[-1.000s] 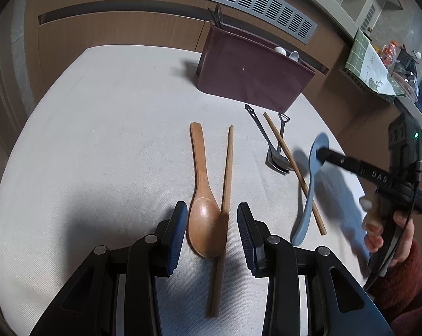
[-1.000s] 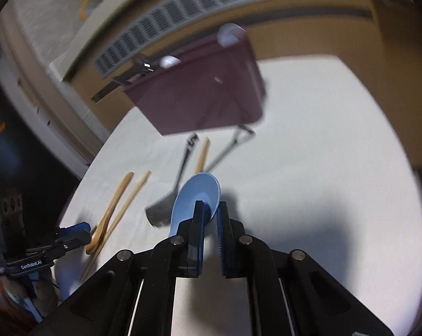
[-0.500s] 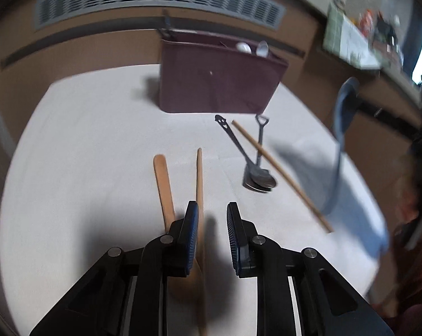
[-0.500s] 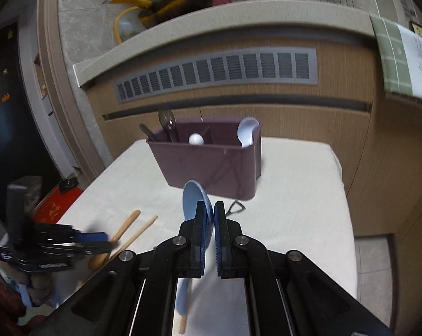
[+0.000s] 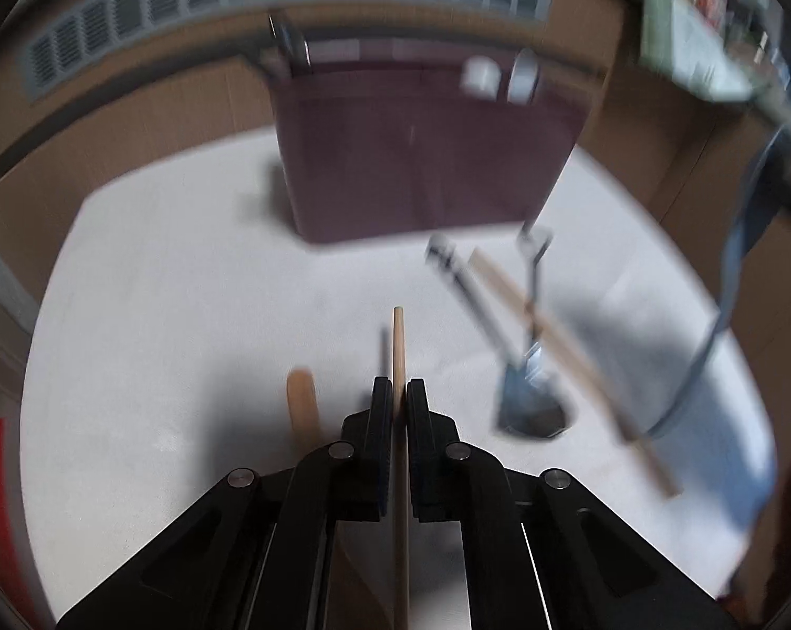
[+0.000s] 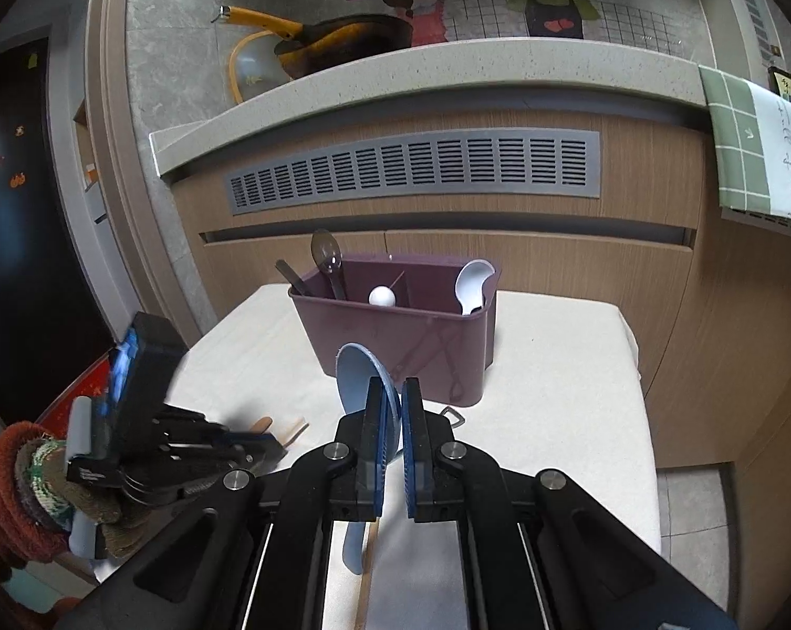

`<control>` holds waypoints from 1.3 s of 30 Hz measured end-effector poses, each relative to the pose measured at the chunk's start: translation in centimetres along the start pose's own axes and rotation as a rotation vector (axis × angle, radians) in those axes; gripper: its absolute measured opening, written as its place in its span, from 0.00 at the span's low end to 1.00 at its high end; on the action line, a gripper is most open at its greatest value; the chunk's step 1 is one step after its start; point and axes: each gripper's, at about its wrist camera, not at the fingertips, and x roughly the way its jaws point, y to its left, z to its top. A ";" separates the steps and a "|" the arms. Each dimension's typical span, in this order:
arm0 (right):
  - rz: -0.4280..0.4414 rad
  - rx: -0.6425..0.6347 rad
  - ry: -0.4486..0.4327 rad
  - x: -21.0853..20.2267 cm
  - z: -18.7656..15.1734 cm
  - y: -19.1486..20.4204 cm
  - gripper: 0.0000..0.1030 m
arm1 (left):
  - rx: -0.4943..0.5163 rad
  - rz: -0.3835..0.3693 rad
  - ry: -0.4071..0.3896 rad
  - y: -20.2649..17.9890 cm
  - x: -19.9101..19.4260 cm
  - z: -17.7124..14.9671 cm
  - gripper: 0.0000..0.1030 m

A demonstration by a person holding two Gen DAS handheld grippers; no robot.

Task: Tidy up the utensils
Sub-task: 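Carry the ladle and chopstick over the caddy and open both tools to drop them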

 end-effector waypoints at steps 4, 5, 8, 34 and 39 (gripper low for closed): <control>0.002 0.024 -0.013 -0.5 0.4 -0.6 0.05 | -0.085 -0.051 -0.156 0.6 -4.6 0.4 0.05; 0.005 0.038 -0.017 -0.6 0.5 -0.9 0.05 | -0.111 -0.057 -0.203 0.8 -5.9 0.5 0.05; 0.013 0.057 -0.025 -0.7 0.8 -1.2 0.05 | -0.139 -0.072 -0.297 1.2 -8.2 0.8 0.05; -0.138 -0.060 -0.344 1.6 17.7 -0.3 0.05 | -0.176 -0.020 -0.848 2.4 -13.5 18.4 0.05; -0.151 -0.084 -0.290 6.0 15.7 -0.6 0.05 | -0.201 -0.036 -0.798 2.8 -9.5 17.9 0.05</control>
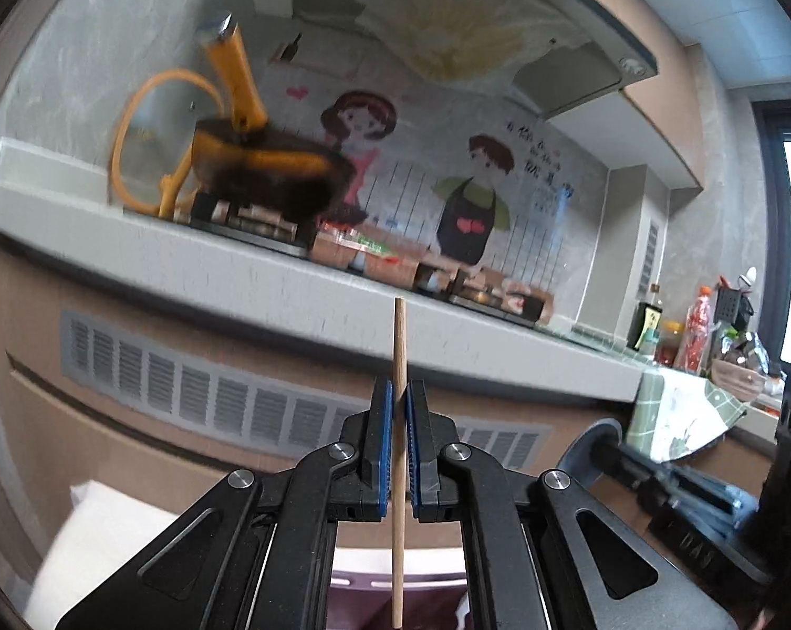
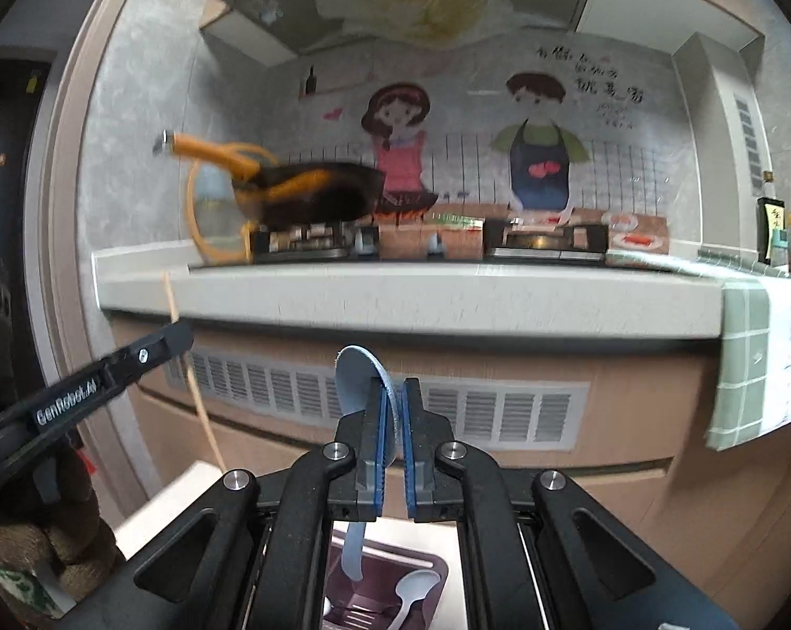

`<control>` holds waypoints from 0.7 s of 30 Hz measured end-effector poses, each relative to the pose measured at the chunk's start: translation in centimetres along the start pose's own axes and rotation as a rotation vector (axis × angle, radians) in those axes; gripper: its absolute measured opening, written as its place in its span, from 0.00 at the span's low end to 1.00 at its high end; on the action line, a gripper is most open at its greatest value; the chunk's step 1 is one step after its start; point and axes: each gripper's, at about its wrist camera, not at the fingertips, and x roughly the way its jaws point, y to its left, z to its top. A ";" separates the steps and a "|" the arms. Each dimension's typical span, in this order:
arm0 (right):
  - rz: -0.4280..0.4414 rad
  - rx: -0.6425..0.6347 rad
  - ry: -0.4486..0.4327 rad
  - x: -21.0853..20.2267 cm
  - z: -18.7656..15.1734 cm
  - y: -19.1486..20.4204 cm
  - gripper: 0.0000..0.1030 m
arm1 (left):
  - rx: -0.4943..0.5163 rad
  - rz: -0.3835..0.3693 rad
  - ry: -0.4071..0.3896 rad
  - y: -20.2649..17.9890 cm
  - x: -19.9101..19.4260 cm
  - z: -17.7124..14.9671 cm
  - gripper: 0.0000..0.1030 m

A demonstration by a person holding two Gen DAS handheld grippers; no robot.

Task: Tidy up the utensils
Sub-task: 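Carry the ladle and chopstick over the caddy and open both tools to drop them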

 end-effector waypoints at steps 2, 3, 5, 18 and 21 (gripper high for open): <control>-0.003 -0.013 0.040 1.6 -1.5 0.3 0.05 | -0.018 0.003 0.038 0.8 1.5 -1.3 0.05; -0.003 -0.017 0.054 2.1 -2.1 0.3 0.05 | -0.023 0.000 0.055 1.0 2.0 -1.9 0.05; -0.013 -0.027 0.070 2.8 -3.4 0.4 0.05 | -0.032 -0.003 0.083 1.8 3.2 -3.6 0.05; 0.020 0.004 0.185 -1.8 -7.2 -1.0 0.19 | -0.080 0.035 0.316 4.3 -1.3 -8.3 0.22; 0.008 -0.009 0.259 -3.2 -9.7 -1.0 0.20 | -0.042 0.070 0.348 4.3 -4.7 -9.9 0.22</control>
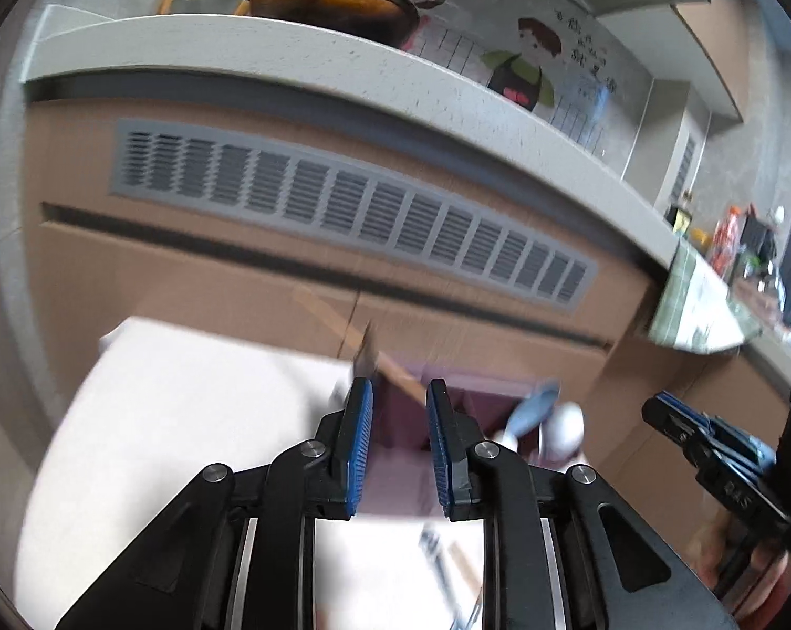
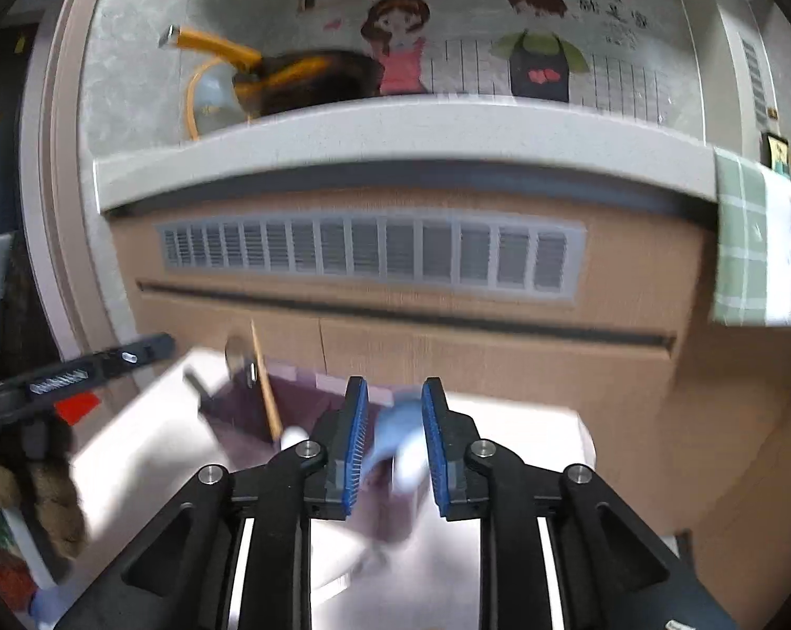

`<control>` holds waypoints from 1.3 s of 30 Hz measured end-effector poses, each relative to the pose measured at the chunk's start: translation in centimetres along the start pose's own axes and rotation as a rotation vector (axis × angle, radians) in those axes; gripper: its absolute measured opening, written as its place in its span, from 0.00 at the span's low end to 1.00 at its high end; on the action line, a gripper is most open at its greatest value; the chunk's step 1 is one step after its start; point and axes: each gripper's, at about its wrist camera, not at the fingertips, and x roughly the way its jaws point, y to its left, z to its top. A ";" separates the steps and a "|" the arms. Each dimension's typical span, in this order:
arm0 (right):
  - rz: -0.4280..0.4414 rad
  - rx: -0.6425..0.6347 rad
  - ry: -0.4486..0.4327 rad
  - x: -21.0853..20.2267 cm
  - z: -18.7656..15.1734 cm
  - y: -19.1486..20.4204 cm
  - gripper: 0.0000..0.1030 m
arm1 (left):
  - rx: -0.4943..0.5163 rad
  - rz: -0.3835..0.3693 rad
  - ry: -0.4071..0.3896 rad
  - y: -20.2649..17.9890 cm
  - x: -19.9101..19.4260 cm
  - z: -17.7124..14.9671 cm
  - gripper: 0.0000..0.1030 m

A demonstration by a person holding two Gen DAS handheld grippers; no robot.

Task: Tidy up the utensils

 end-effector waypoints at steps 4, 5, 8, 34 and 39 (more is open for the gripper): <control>-0.008 -0.023 0.109 0.8 -3.5 0.6 0.20 | 0.074 0.076 0.067 -0.3 -1.8 -3.6 0.22; -0.007 -0.019 0.130 1.0 -4.3 0.7 0.20 | 0.074 0.083 0.079 -0.2 -2.2 -4.4 0.22; -0.007 -0.006 0.175 1.6 -6.0 0.8 0.20 | 0.065 0.081 0.104 0.4 -2.9 -5.9 0.22; 0.067 -0.066 0.466 5.5 -11.6 4.8 0.04 | 0.182 0.039 0.296 -1.9 -1.7 -11.0 0.22; 0.001 -0.002 0.449 2.9 -13.1 2.0 0.04 | 0.209 -0.046 0.375 -3.5 -0.6 -12.4 0.22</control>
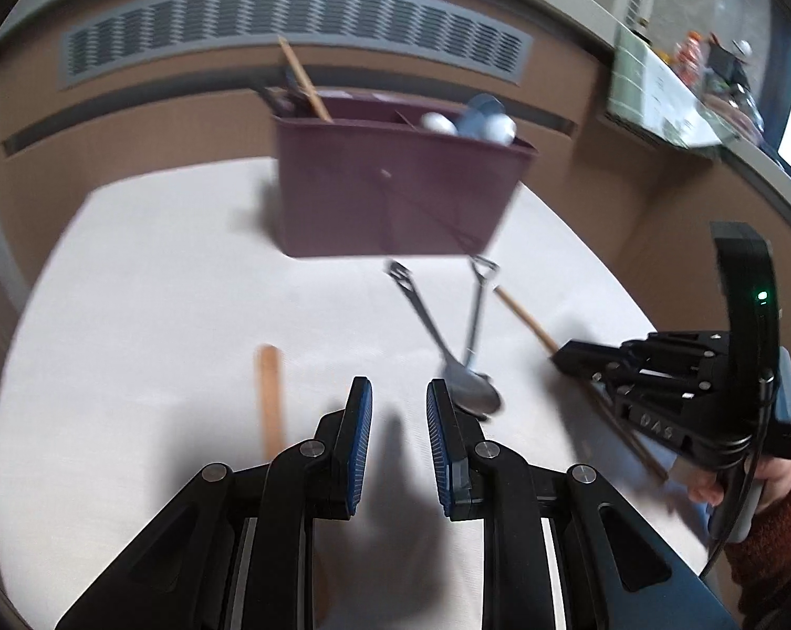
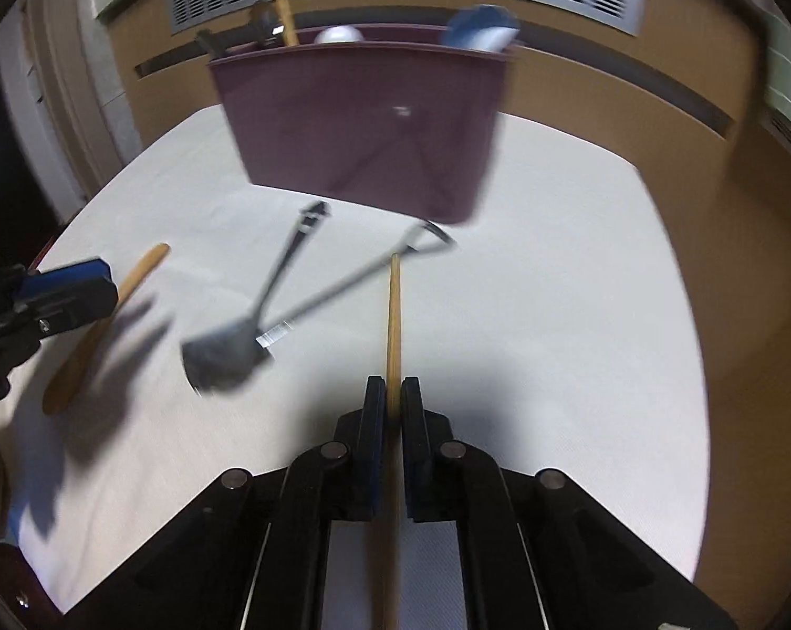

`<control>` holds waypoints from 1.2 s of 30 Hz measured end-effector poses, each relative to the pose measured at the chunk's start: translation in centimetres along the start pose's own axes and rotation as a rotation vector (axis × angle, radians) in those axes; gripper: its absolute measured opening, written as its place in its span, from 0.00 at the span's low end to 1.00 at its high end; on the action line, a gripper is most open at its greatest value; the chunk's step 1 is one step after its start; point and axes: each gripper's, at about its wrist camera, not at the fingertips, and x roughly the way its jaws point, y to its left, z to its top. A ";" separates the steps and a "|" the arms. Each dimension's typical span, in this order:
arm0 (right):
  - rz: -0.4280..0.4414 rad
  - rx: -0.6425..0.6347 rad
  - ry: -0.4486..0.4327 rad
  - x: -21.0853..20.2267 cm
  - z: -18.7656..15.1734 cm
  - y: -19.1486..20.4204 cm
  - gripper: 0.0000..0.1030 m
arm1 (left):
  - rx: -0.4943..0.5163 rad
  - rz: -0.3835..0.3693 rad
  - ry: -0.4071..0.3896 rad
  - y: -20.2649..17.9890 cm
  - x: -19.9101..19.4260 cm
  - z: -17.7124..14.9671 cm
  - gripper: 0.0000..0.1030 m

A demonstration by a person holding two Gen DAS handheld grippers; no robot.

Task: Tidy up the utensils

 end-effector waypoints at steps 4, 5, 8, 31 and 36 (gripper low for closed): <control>-0.030 0.101 -0.011 -1.5 -2.1 -2.5 0.05 | 0.005 -0.025 0.048 -1.4 1.3 0.0 0.24; -0.024 0.127 -0.014 -1.8 -2.6 -3.0 0.05 | 0.003 -0.036 0.056 -1.7 1.6 0.0 0.26; 0.006 0.181 -0.028 -2.3 -3.5 -3.4 0.08 | 0.023 -0.034 0.069 -3.0 2.4 0.3 0.30; -0.048 0.090 -0.100 -2.5 -4.3 -0.5 0.33 | 0.050 0.065 0.101 -0.8 4.1 1.0 0.31; -0.056 0.085 -0.111 -2.6 -4.5 -0.4 0.33 | 0.038 0.008 0.126 -1.4 4.9 1.4 0.31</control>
